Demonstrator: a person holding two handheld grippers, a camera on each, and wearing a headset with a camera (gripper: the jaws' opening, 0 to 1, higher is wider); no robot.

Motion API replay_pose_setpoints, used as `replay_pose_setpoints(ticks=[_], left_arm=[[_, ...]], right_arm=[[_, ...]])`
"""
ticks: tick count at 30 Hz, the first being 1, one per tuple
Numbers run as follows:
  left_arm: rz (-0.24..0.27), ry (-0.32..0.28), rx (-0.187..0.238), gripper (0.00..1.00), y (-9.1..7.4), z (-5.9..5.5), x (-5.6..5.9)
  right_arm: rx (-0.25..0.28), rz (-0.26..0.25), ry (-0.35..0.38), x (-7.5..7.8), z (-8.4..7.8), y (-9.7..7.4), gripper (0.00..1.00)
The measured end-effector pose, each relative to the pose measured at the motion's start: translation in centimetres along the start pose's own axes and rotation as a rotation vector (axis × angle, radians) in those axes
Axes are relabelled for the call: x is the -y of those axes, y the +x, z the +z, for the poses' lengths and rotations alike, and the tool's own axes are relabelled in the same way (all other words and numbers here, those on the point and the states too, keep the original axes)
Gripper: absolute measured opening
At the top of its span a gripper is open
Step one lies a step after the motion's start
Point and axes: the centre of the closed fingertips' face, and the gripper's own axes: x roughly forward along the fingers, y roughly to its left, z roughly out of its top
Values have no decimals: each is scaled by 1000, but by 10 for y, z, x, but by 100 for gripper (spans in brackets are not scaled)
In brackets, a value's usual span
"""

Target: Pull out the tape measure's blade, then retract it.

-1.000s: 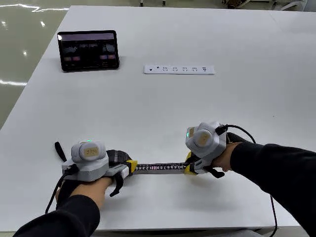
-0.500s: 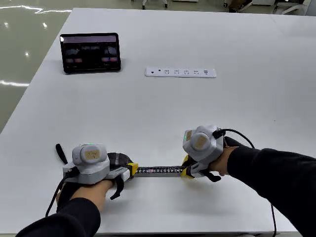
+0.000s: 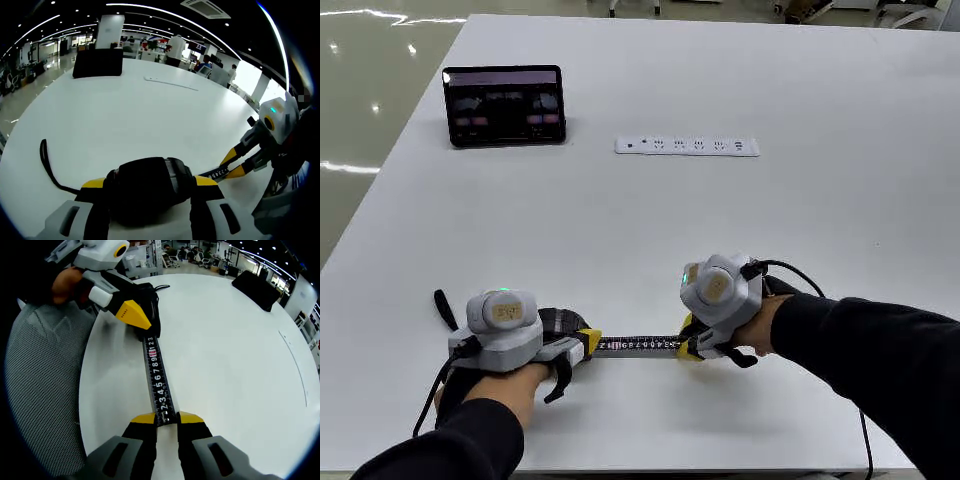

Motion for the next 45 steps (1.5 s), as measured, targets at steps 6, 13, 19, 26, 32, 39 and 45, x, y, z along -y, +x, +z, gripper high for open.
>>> replay_pose_setpoints(ticks=[6, 13, 19, 26, 32, 39, 45], left_arm=[[-1, -1, -1, 61, 0, 0, 0], [-2, -3, -1, 61, 0, 0, 0], [-3, -5, -2, 61, 0, 0, -1], [-4, -7, -2, 61, 0, 0, 0], [-5, -8, -4, 61, 0, 0, 0], [-6, -8, -5, 61, 1, 0, -1], [-6, -8, -3, 61, 0, 1, -1]], right_arm=[[10, 0, 1, -1, 5, 3, 10], [15, 4, 8, -3, 11, 8, 10], [40, 6, 5, -6, 23, 13, 10], [44, 8, -1, -7, 26, 13, 10], [56, 10, -7, -8, 29, 14, 10], [59, 11, -11, -7, 33, 14, 10], [57, 9, -21, -7, 37, 14, 10]])
